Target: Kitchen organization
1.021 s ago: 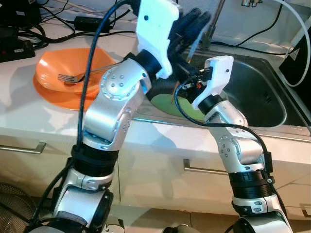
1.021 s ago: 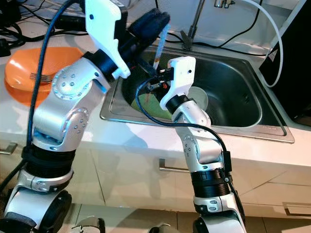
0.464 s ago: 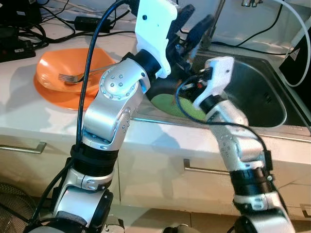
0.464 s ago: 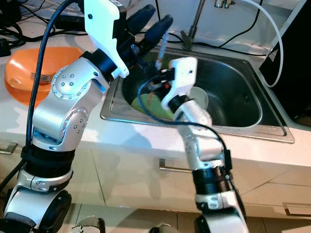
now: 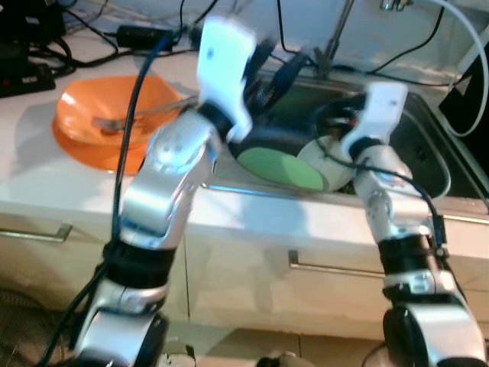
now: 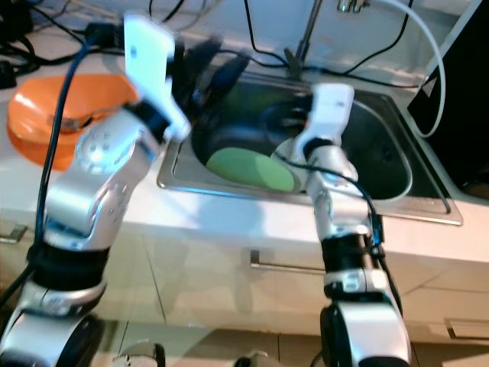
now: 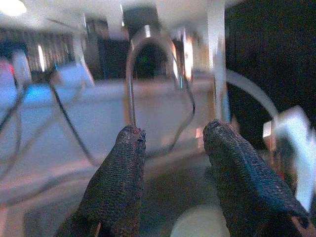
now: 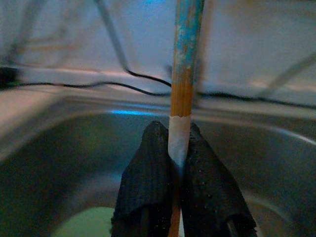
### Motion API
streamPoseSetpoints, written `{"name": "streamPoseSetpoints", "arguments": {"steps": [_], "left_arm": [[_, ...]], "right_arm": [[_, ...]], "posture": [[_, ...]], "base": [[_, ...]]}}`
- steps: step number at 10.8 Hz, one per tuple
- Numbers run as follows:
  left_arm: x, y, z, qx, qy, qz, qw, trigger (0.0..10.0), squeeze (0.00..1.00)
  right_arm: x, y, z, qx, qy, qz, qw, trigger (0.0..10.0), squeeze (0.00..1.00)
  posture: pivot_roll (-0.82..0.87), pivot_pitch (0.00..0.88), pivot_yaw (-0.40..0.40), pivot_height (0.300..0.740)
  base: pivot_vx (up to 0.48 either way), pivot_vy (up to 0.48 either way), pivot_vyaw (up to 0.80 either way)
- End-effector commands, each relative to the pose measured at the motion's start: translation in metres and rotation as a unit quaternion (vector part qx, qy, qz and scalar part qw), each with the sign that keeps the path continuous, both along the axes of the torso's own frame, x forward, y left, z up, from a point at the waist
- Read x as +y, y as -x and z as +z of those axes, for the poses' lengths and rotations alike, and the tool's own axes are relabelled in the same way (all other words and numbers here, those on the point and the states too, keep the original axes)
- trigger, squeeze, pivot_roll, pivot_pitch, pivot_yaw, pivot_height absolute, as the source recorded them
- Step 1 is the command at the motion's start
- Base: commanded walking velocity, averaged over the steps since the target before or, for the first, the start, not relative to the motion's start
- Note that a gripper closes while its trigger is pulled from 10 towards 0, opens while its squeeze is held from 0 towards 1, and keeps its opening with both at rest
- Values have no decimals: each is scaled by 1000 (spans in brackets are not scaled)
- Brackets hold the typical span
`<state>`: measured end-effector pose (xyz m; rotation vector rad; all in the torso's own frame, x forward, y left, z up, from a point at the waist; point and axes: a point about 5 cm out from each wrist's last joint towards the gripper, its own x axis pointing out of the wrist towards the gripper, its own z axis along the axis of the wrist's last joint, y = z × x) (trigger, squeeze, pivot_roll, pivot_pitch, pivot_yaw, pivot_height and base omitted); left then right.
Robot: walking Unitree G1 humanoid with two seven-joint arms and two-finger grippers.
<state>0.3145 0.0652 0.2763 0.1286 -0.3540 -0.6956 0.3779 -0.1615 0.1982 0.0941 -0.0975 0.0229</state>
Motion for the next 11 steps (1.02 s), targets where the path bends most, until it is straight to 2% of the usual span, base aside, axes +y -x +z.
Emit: {"name": "streamPoseSetpoints", "arguments": {"steps": [1,3,5,7,11], "left_arm": [[-7,-1,-22,40,-41,-5,998,10000,0],[-7,4,-65,100,-76,-10,992,10000,0],[-3,7,-85,129,-81,-7,988,10000,0],[3,9,-98,140,-78,4,987,10000,0],[8,11,-108,145,-86,17,986,10000,0]], "right_arm": [[-10,-2,-1,4,3,-25,1000,10000,0],[-9,-5,-7,10,11,-28,1000,10000,0],[-8,-9,-16,22,14,-29,999,10000,0],[-5,-12,-24,33,18,-24,999,10000,0],[-4,-14,-39,52,19,-23,998,10000,0]], "posture": [[20,63,-141,719],[21,64,-139,719],[21,66,-141,719],[21,66,-141,719],[26,67,-146,719]], "base": [[0,0,0],[0,0,0],[0,0,0],[0,0,0],[0,0,0]]}}
